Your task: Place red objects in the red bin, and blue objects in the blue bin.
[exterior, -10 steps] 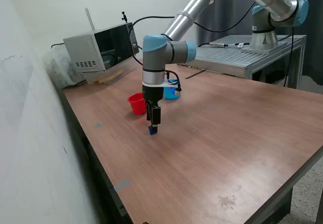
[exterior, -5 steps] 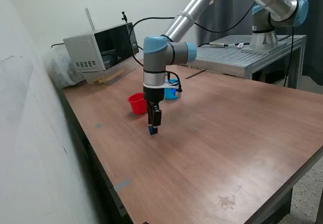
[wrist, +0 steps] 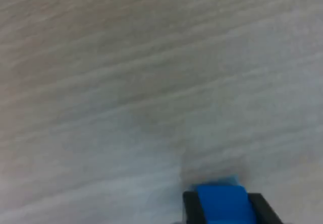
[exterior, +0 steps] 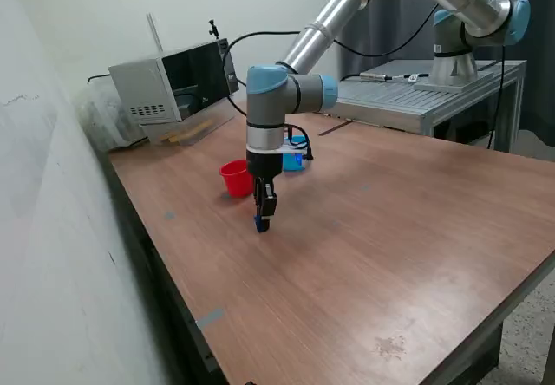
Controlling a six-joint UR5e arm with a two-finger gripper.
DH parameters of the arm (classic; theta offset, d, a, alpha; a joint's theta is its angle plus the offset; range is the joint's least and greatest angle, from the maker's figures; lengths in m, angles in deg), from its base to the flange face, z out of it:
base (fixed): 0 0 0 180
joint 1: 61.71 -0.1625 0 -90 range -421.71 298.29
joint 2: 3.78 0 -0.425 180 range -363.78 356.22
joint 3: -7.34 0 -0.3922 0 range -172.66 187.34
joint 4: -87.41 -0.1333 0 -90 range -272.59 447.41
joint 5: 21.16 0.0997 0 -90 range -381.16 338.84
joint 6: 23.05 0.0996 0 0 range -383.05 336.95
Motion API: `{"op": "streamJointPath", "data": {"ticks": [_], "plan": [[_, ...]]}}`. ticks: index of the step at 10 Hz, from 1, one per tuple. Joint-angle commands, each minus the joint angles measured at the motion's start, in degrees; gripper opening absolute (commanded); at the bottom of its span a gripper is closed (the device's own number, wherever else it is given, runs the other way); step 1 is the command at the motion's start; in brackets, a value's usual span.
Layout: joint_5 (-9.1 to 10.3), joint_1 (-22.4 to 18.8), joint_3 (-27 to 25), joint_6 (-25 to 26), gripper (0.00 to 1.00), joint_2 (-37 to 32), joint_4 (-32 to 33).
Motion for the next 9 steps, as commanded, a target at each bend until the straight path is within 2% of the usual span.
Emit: {"op": "streamJointPath", "data": {"ticks": [1, 4, 5, 7, 9], "plan": [[0.0, 0.9, -2.2, -0.5, 0.0, -5.1, -0.1], [-0.17, 2.5, -14.7, -1.2, 0.0, -15.9, -0.8], [-0.26, 2.5, -21.5, -2.3, 0.0, -21.2, -4.6], [-0.53, 2.5, -31.4, -5.3, 0.0, -30.0, -6.3], [-1.14, 3.9, -38.5, -6.5, 0.0, -35.1, -8.9]]}}
